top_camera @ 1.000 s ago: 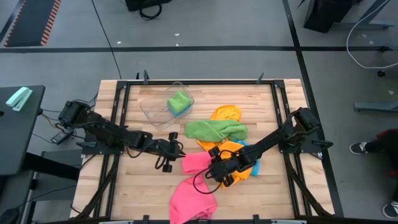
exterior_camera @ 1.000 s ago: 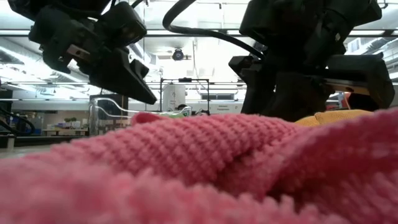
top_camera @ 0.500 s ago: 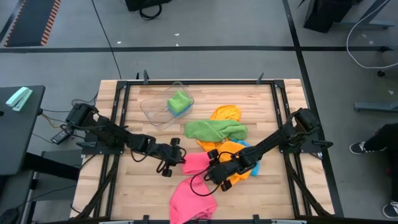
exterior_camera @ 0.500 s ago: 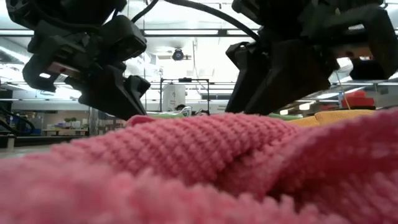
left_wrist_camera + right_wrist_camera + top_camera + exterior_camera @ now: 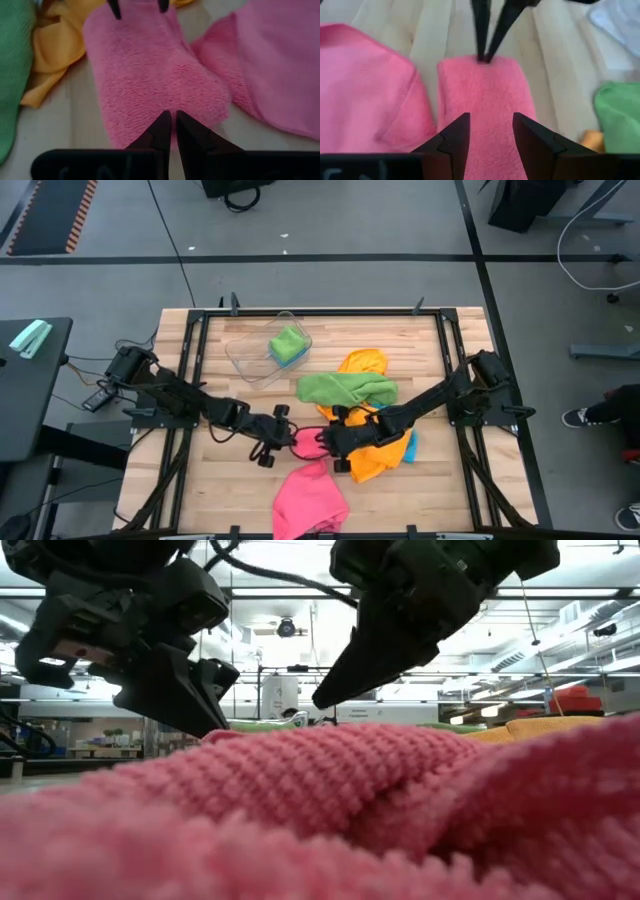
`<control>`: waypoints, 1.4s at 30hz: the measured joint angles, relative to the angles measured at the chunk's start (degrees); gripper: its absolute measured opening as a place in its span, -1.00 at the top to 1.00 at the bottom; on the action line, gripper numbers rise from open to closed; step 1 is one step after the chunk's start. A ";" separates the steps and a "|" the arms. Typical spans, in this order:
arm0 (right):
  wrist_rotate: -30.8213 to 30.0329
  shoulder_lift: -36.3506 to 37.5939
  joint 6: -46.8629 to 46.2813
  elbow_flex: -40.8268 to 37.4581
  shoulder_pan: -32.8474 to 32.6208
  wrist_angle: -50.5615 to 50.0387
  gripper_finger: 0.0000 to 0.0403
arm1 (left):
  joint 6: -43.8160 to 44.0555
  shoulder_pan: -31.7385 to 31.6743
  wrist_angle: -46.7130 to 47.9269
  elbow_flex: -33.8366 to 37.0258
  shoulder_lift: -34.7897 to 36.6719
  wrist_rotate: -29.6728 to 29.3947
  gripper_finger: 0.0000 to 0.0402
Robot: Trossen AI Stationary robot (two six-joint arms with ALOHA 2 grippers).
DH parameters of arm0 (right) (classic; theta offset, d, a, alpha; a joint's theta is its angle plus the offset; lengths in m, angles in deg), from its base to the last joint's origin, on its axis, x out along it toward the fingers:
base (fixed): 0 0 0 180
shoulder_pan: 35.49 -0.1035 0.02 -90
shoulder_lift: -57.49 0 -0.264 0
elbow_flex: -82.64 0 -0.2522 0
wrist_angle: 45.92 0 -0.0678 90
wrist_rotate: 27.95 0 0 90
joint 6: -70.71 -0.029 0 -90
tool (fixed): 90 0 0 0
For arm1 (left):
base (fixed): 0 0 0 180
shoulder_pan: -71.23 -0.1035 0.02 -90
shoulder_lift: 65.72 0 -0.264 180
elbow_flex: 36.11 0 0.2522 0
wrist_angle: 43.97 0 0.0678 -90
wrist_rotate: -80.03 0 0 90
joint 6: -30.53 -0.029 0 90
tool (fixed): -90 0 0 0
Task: Fold microfiber towels
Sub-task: Put the left pink microfiber towel into the transparent bin
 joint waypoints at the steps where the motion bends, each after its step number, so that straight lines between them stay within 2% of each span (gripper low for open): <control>1: -0.93 0.00 1.73 0.01 -0.56 1.11 0.21 | -0.25 0.20 -0.04 0.00 0.02 0.00 0.83; 4: -5.09 -0.84 2.33 0.74 -2.04 1.38 0.21 | -0.62 0.21 -0.28 0.00 0.02 0.02 0.82; 8: -5.72 -3.74 1.38 5.14 -2.32 -4.76 0.21 | -1.26 0.01 -0.70 -0.02 0.02 -0.04 0.81; 11: -5.91 -8.45 2.53 11.21 -3.02 -11.88 0.16 | -1.27 -0.19 -0.95 -0.04 0.02 0.02 0.82; 15: -5.62 -13.41 5.33 20.38 -4.47 -22.60 0.02 | -1.24 -0.15 -0.59 -0.05 0.09 -0.02 0.84; 20: -5.74 -15.20 5.29 27.79 -4.59 -32.79 -0.28 | -1.22 -0.10 -0.48 -0.02 0.11 0.00 0.81; 24: -8.07 -15.17 7.31 27.99 -5.22 -36.13 -0.48 | -0.93 -0.13 -0.26 -0.02 0.11 0.00 0.80; 27: -9.17 -15.85 11.80 27.68 -6.39 -34.75 -0.54 | -0.88 -0.13 -0.17 -0.02 0.11 -0.01 0.82; 32: -12.21 -16.59 16.02 27.44 -7.48 -35.06 -0.55 | -0.78 -0.13 -0.19 -0.02 0.11 0.00 0.86; 42: -12.32 -16.57 16.68 23.11 -7.54 -31.34 -0.44 | 0.14 -0.11 -0.17 -0.02 0.11 0.00 0.81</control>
